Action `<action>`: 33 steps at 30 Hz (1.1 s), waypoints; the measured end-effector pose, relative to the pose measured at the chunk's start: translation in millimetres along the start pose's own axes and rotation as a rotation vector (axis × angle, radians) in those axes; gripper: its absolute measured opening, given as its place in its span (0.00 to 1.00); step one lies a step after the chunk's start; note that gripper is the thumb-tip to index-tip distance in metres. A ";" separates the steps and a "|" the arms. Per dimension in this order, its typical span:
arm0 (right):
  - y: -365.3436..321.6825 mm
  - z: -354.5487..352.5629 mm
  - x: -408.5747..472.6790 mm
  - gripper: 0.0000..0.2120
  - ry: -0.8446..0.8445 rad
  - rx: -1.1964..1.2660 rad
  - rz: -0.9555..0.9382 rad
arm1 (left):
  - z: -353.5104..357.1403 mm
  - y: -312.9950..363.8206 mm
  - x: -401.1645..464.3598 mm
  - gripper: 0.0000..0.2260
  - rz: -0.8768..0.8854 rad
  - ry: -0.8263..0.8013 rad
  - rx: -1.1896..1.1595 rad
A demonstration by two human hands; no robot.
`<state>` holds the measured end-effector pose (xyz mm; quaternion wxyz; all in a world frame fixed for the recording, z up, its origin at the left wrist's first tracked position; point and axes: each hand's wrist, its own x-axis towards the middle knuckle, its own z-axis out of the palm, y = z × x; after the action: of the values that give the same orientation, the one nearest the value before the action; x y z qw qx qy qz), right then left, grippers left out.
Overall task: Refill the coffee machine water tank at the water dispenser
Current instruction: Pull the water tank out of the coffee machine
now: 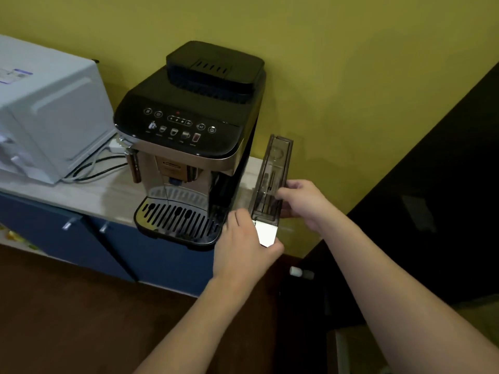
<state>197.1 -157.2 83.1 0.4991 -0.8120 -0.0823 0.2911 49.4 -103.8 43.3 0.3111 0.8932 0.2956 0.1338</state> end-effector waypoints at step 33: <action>-5.6 -13.8 147.4 0.12 0.035 0.122 0.039 | 15.5 58.0 180.3 0.09 -0.029 -0.240 0.550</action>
<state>326.0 -102.4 34.9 0.5434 -0.7864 -0.0398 0.2910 224.1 -37.6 78.1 0.0922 0.9491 0.2945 -0.0624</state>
